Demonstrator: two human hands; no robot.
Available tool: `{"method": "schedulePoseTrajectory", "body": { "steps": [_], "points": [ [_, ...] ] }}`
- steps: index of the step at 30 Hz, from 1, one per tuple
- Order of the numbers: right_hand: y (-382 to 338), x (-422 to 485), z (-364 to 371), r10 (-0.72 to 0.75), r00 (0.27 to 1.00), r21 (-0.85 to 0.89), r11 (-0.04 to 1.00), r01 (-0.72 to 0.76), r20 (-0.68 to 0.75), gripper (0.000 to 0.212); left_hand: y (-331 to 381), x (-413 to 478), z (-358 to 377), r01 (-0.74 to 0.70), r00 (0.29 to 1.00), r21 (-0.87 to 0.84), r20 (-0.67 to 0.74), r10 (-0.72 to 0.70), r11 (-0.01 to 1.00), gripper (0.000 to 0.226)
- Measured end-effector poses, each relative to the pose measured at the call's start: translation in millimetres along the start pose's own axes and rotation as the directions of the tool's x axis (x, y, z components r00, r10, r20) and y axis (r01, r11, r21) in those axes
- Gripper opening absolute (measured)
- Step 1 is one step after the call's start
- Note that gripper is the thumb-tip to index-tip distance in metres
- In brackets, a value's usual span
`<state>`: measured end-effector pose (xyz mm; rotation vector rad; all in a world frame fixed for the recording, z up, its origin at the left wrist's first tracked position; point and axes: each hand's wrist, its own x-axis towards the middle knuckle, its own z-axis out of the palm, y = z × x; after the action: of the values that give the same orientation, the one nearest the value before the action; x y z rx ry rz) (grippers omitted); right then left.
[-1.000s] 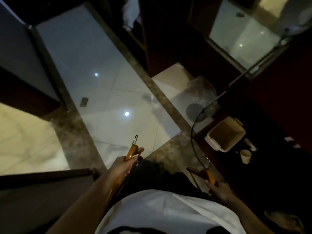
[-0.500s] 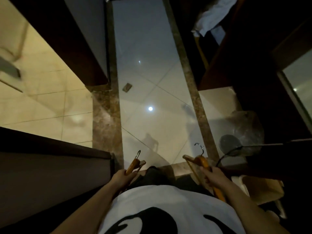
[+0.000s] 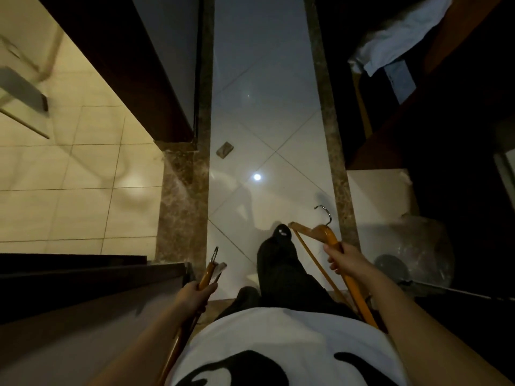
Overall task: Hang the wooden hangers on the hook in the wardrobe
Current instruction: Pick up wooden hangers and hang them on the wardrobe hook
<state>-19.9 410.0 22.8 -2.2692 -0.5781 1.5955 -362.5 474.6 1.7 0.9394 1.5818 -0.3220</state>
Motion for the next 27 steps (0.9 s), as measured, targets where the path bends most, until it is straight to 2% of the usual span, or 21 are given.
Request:
{"method": "schedulePoseTrajectory", "body": {
  "steps": [5, 8, 13, 18, 22, 27],
  "points": [
    [-14, 48, -42, 0.079, 0.994, 0.017, 0.997, -0.081, 0.074, 0.033, 79, 22, -10, -0.008, 0.996, -0.003, -0.084, 0.008, 1.0, 0.038],
    [-24, 67, -71, 0.144, 0.986, -0.003, 0.99, -0.144, 0.08, 0.032, 144, 29, -19, -0.065, 0.991, 0.044, -0.111, 0.069, 0.997, 0.03],
    [-39, 102, -113, 0.159, 0.985, -0.094, 0.984, -0.153, 0.063, 0.036, 256, 47, -35, -0.206, 0.966, 0.063, -0.146, 0.213, 0.977, 0.026],
    [-73, 136, -143, 0.213, 0.976, -0.027, 0.977, -0.212, 0.04, 0.033, 341, 63, -53, -0.313, 0.938, 0.087, -0.126, 0.322, 0.946, 0.018],
    [-124, 169, -162, 0.191, 0.981, 0.027, 0.981, -0.192, 0.035, 0.026, 383, 89, -76, -0.293, 0.948, 0.123, -0.089, 0.305, 0.948, 0.02],
    [-220, 217, -185, 0.107, 0.994, 0.068, 0.992, -0.109, 0.039, 0.028, 428, 137, -123, -0.19, 0.976, 0.208, -0.065, 0.208, 0.959, 0.034]
  ]
}}
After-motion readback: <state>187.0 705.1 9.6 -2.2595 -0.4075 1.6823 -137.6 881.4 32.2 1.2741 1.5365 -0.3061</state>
